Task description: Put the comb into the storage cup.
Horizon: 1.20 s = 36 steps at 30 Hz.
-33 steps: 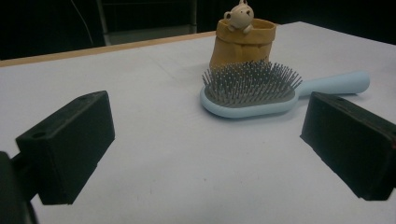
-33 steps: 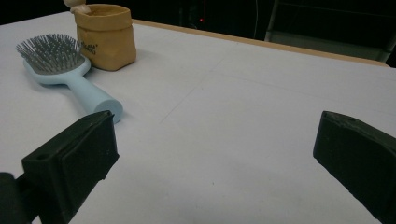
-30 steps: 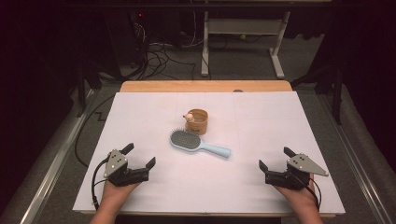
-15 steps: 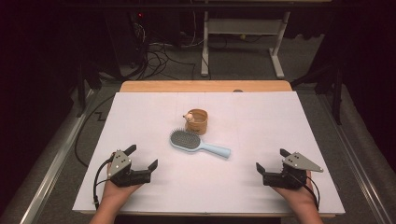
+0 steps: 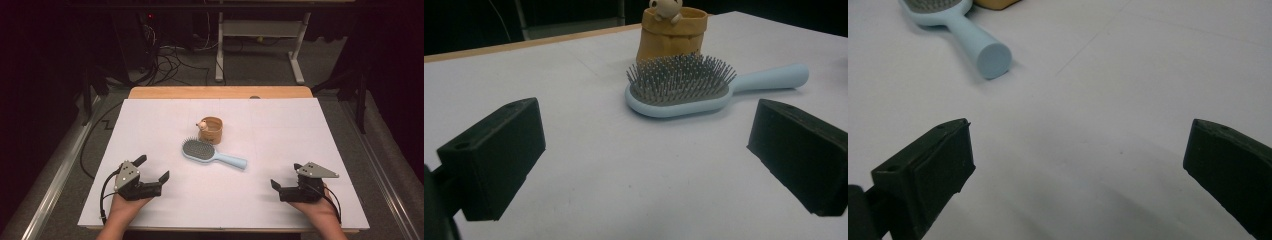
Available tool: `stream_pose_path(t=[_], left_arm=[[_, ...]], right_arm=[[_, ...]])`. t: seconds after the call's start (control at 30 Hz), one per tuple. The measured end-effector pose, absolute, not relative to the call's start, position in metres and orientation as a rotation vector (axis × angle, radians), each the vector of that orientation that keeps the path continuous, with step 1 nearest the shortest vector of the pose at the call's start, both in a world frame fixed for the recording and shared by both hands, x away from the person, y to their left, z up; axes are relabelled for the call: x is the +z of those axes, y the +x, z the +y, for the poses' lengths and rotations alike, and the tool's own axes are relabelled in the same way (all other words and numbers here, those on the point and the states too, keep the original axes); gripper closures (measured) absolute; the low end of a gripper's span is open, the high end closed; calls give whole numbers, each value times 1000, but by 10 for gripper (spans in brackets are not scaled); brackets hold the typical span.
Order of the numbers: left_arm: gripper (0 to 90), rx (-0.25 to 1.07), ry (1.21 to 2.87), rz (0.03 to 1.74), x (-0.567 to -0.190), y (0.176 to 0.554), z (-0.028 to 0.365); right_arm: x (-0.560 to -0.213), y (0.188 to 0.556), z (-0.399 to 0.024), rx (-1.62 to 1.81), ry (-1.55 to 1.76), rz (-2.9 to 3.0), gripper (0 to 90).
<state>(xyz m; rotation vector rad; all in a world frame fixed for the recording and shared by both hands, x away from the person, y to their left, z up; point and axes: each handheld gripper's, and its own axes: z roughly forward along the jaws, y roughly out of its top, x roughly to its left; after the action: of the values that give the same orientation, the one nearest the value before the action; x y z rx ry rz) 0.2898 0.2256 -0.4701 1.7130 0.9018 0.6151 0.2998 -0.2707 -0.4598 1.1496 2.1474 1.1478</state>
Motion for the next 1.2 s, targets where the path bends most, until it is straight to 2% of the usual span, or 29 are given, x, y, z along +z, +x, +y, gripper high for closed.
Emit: stream_pose_path(t=[0.3,0.6,0.73,1.03,1.13,1.2], left_arm=[[23,623,1707,903,-471,289,226],[23,621,1701,900,-471,290,226],[22,625,1698,903,-471,290,226],[22,626,1698,908,-472,291,228],[21,631,1698,910,-472,291,229],[21,631,1700,912,-472,290,229]], right_arm=[[-456,309,-260,1194,1121,2185,14],[-455,333,-233,1176,1076,2266,77],[-455,347,-211,1153,1020,2313,155],[-459,373,-176,1093,945,2409,262],[-460,379,-167,1101,930,2429,315],[-462,384,-160,1098,897,2462,383]])
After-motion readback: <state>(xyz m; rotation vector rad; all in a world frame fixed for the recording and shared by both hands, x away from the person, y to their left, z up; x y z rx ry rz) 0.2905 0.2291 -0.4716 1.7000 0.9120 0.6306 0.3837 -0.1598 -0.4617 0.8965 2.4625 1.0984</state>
